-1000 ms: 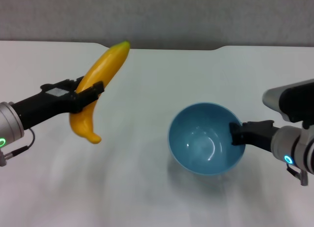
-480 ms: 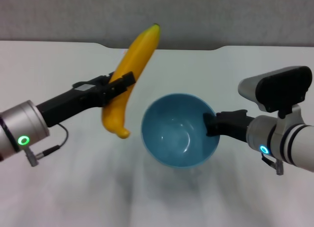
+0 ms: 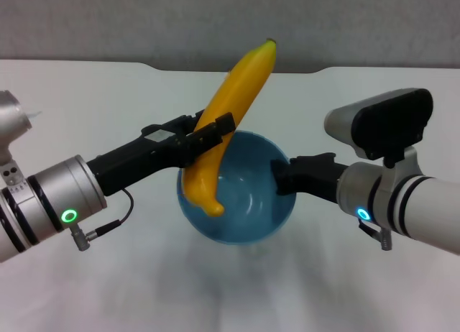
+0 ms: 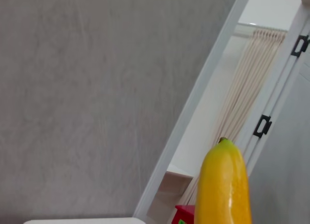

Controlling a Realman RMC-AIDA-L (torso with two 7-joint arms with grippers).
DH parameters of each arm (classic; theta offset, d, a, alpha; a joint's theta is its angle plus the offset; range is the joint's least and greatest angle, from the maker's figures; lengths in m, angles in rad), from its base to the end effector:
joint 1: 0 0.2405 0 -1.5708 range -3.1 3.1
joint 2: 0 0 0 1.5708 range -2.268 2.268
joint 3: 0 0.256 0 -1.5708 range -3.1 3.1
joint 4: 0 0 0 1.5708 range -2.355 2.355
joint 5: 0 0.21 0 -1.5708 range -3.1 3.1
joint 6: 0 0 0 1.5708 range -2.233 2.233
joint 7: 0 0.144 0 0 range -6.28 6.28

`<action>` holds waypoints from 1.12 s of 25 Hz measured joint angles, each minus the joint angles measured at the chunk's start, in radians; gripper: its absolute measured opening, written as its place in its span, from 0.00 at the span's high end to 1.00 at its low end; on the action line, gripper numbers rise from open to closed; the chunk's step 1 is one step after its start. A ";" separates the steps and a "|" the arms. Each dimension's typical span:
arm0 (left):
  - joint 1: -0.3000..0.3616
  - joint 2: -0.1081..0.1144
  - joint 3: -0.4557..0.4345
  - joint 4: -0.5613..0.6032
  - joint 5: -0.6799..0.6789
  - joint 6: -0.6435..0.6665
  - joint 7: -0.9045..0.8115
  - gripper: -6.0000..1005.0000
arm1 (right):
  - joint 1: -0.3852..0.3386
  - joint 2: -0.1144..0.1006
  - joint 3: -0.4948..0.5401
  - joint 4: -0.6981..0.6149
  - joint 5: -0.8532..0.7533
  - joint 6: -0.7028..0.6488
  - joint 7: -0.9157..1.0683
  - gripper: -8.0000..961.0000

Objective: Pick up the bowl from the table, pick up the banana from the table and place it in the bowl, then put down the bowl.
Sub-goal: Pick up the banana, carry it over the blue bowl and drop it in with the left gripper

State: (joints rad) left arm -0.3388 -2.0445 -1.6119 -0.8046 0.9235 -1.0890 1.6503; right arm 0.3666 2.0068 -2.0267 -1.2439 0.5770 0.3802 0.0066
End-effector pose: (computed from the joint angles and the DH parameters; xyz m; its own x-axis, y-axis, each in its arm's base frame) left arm -0.2048 0.3443 -0.0198 0.4439 0.3654 0.8182 0.6757 -0.7362 -0.0379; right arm 0.1861 0.3569 -0.0800 0.7168 -0.5435 -0.4367 -0.6931 -0.4875 -0.5310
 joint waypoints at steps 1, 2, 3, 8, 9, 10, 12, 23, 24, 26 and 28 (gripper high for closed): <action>-0.003 0.000 0.003 0.005 -0.006 0.001 0.008 0.45 | 0.003 0.001 -0.004 -0.001 0.007 -0.004 0.000 0.96; -0.004 -0.001 0.004 0.010 -0.010 0.002 0.014 0.45 | 0.007 0.001 -0.013 -0.002 0.029 -0.014 -0.001 0.96; -0.010 -0.003 0.006 0.022 -0.023 0.002 0.031 0.45 | 0.008 0.001 -0.018 -0.002 0.043 -0.018 -0.003 0.96; -0.012 -0.003 0.008 0.034 -0.039 0.002 0.059 0.45 | 0.007 0.000 -0.026 -0.004 0.083 -0.029 -0.007 0.96; -0.012 -0.002 0.008 0.037 -0.045 0.002 0.071 0.45 | 0.005 0.000 -0.026 -0.004 0.090 -0.030 -0.008 0.96; -0.010 -0.002 0.008 0.037 -0.052 0.002 0.083 0.45 | 0.003 0.000 -0.026 -0.004 0.097 -0.031 -0.010 0.96; -0.007 -0.002 0.008 0.039 -0.064 0.001 0.107 0.44 | 0.000 0.000 -0.026 -0.003 0.100 -0.033 -0.010 0.96; -0.002 0.000 0.011 0.042 -0.084 -0.007 0.156 0.43 | -0.051 0.000 -0.033 0.010 0.162 -0.128 -0.014 0.96; -0.002 0.000 0.011 0.042 -0.084 -0.007 0.157 0.43 | -0.050 0.000 -0.033 0.015 0.178 -0.131 -0.014 0.96; -0.002 -0.001 0.014 0.042 -0.084 -0.008 0.161 0.43 | -0.047 -0.002 -0.034 0.030 0.213 -0.135 -0.014 0.96; -0.002 -0.002 0.015 0.042 -0.084 -0.008 0.165 0.43 | -0.045 -0.003 -0.034 0.034 0.220 -0.136 -0.014 0.96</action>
State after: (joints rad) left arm -0.3405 -2.0462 -1.5970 -0.7624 0.8391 -1.0973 1.8150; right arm 0.3212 2.0042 -2.0603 -1.2097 0.7968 0.2438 -0.0077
